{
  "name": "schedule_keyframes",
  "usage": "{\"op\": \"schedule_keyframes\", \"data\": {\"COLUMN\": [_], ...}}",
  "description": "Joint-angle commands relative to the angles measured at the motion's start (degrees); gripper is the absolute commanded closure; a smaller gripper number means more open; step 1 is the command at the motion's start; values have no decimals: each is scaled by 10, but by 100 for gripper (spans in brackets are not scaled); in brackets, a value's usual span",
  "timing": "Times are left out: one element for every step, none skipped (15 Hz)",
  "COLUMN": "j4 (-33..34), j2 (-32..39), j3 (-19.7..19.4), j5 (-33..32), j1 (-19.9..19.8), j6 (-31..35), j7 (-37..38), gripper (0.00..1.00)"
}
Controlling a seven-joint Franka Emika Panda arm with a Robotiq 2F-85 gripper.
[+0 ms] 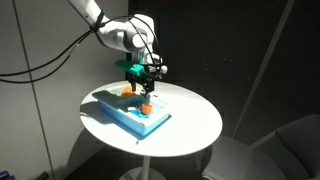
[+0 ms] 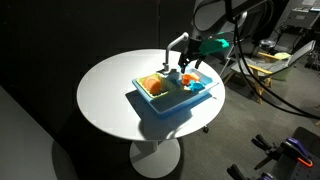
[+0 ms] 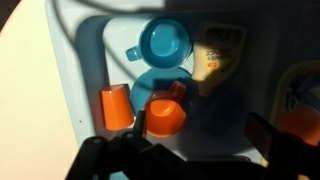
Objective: Remove the orange mug from the sink and put it on the left side of the counter.
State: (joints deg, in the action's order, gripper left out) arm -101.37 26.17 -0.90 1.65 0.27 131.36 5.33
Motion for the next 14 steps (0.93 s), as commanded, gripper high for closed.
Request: {"op": "schedule_keyframes", "data": {"j4": [31, 35, 39, 42, 46, 49, 50, 52, 53, 54, 56, 57, 59, 60], "j2": [20, 24, 28, 31, 35, 38, 42, 45, 48, 52, 55, 58, 61, 64], "j3": [10, 11, 13, 15, 18, 21, 23, 25, 27, 28, 29, 31, 32, 33], "j5": [11, 12, 12, 13, 13, 14, 14, 14, 13, 13, 12, 12, 12, 12], "j1": [-16, -18, -21, -23, -24, -27, -29, -30, -32, -33, -33, -34, -35, -36], "j6": [6, 7, 6, 5, 4, 3, 2, 1, 0, 0, -1, -1, -1, -1], "j7": [-50, -62, -76, -89, -101, -112, -122, -131, -139, -145, -150, -155, -159, -163], "gripper": [0, 0, 0, 0, 0, 0, 0, 0, 0, 0, 0, 0, 0, 0]}}
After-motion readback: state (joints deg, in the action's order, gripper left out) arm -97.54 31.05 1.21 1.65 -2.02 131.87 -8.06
